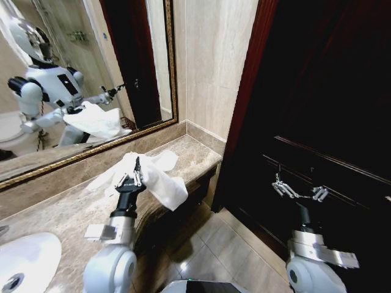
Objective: Discard the used towel into the hamper.
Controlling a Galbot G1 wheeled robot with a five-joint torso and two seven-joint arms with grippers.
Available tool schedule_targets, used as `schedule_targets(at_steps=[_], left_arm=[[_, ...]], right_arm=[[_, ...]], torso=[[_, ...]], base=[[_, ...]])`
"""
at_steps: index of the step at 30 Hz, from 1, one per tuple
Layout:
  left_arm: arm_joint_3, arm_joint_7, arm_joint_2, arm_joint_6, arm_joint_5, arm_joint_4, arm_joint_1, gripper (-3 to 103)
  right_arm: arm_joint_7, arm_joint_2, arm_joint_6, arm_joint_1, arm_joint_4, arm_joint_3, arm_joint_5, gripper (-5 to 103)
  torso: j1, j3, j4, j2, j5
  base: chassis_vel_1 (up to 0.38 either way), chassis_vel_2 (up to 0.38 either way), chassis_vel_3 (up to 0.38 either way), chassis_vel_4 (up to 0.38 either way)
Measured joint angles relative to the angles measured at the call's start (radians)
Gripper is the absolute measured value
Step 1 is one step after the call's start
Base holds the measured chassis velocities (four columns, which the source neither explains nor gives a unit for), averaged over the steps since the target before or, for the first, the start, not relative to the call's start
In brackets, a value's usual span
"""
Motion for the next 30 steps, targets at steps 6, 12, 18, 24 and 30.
schedule_targets(at_steps=[6, 12, 18, 24, 30], left_arm=[[-0.024, 0.003, 0.021, -0.010, 0.010, 0.003, 0.053, 0], [-0.059, 0.020, 0.032, -0.024, -0.024, 0.006, 0.052, 0], [-0.102, 0.024, 0.054, -0.006, -0.112, 0.009, 0.015, 0], [-0.089, 0.040, 0.043, -0.005, -0.136, 0.010, -0.003, 0], [-0.104, 0.081, 0.102, -0.015, -0.188, 0.011, -0.029, 0]], right_arm=[[-0.029, 0.023, 0.011, -0.005, 0.014, -0.015, -0.039, 100], [-0.027, 0.003, 0.018, 0.000, 0.010, 0.002, -0.012, 100], [-0.021, -0.014, 0.017, -0.015, 0.017, 0.012, 0.000, 100], [-0.038, -0.012, 0.022, -0.041, 0.026, 0.002, -0.006, 100], [-0.051, -0.014, 0.041, -0.044, 0.012, -0.004, -0.023, 100]], torso=[[0.000, 0.000, 0.0000, 0.000, -0.0003], [0.000, 0.000, 0.0001, 0.000, -0.0002], [0.000, 0.000, 0.0000, 0.000, -0.0001], [0.000, 0.000, -0.0001, 0.000, 0.0000], [0.000, 0.000, 0.0000, 0.000, 0.0001]], base=[[0.000, 0.000, 0.000, 0.000], [-0.051, -0.058, -0.057, -0.036], [-0.067, -0.075, -0.080, -0.086], [-0.097, -0.100, -0.110, -0.102], [-0.120, -0.119, -0.123, -0.126]])
